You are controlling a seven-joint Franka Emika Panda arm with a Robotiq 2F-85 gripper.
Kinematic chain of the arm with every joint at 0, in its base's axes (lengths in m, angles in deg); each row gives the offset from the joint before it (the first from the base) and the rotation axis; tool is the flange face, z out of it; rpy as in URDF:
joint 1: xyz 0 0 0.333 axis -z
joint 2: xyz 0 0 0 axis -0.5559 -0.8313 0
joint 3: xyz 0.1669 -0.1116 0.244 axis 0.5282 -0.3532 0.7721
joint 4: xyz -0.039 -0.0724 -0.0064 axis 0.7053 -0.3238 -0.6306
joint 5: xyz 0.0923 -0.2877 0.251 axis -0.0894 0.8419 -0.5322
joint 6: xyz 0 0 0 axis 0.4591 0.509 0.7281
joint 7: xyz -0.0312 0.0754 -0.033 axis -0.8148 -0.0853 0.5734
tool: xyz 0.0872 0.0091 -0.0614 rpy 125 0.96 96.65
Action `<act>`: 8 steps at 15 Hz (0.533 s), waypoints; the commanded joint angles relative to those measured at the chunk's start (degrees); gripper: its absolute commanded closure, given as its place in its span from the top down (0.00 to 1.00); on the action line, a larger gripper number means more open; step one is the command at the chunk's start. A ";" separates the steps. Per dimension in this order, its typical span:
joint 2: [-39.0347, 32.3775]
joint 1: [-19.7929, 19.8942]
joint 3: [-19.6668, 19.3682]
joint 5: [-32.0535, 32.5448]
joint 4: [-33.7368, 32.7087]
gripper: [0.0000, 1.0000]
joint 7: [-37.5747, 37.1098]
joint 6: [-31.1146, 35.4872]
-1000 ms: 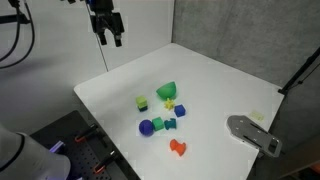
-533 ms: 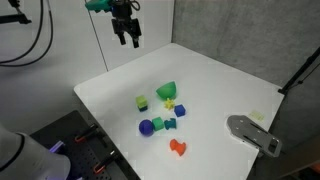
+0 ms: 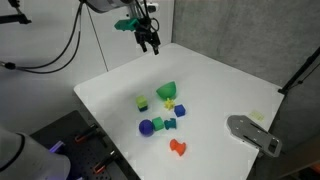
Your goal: Put the lime green block in the green bowl
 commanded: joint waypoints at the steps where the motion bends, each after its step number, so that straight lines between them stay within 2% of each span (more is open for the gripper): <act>1: -8.22 -1.96 -2.59 3.23 -5.73 1.00 -3.48 2.56; 8: -21.66 -8.24 -9.72 10.84 -12.72 1.00 -10.89 7.12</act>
